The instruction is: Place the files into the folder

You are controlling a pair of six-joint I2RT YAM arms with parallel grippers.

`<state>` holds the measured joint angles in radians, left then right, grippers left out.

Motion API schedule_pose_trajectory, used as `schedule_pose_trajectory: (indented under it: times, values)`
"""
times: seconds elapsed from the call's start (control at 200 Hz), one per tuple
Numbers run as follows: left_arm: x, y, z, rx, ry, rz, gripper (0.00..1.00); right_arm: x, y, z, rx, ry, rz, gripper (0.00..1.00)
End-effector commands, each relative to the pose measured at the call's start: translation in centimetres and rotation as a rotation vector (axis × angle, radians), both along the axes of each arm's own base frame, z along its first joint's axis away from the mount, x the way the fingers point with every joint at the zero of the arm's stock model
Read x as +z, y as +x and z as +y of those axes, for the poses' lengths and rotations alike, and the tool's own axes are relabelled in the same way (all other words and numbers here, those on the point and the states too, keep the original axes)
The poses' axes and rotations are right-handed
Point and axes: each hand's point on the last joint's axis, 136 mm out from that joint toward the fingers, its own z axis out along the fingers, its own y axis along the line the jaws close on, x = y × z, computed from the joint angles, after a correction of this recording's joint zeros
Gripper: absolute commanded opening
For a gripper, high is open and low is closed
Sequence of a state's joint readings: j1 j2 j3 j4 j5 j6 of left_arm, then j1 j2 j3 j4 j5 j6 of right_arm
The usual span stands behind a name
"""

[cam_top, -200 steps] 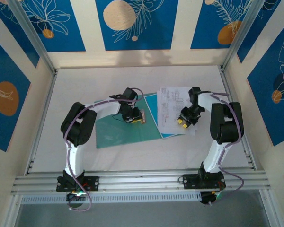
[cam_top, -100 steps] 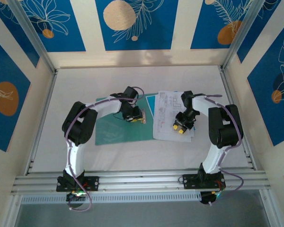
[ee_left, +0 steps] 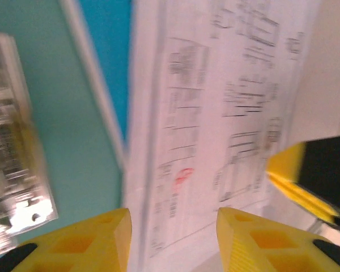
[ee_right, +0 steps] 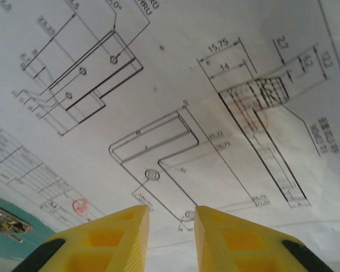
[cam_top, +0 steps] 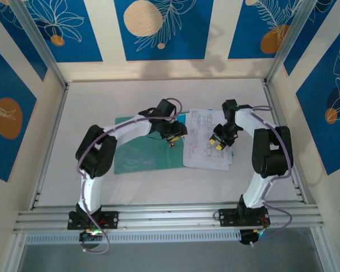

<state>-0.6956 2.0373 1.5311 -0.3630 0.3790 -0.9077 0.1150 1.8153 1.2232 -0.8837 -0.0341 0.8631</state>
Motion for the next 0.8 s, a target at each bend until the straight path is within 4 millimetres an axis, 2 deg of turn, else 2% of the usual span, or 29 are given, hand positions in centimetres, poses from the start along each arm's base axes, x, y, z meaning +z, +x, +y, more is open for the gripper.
schedule_pose_trajectory:
  times: [0.0, 0.18, 0.47, 0.635, 0.795]
  values:
    - [-0.3, 0.2, -2.7, -0.037, -0.063, 0.02, 0.43, -1.0, -0.4, 0.1, 0.0, 0.02, 0.055, 0.29]
    - [-2.8, 0.1, -3.2, -0.065, -0.035, 0.048, 0.42, -2.1, -0.9, -0.4, 0.011, -0.004, 0.098, 0.29]
    - [-4.9, -0.2, -3.2, -0.086, -0.014, 0.071, 0.42, -3.4, -1.4, -0.3, 0.03, -0.001, 0.138, 0.29]
    - [-5.6, -0.6, -2.8, -0.096, 0.023, 0.069, 0.41, -3.9, -1.6, -0.3, 0.04, -0.008, 0.152, 0.29]
    - [-5.6, -1.3, -3.6, -0.126, 0.006, 0.065, 0.38, -3.9, -1.5, -0.3, 0.047, -0.008, 0.15, 0.29]
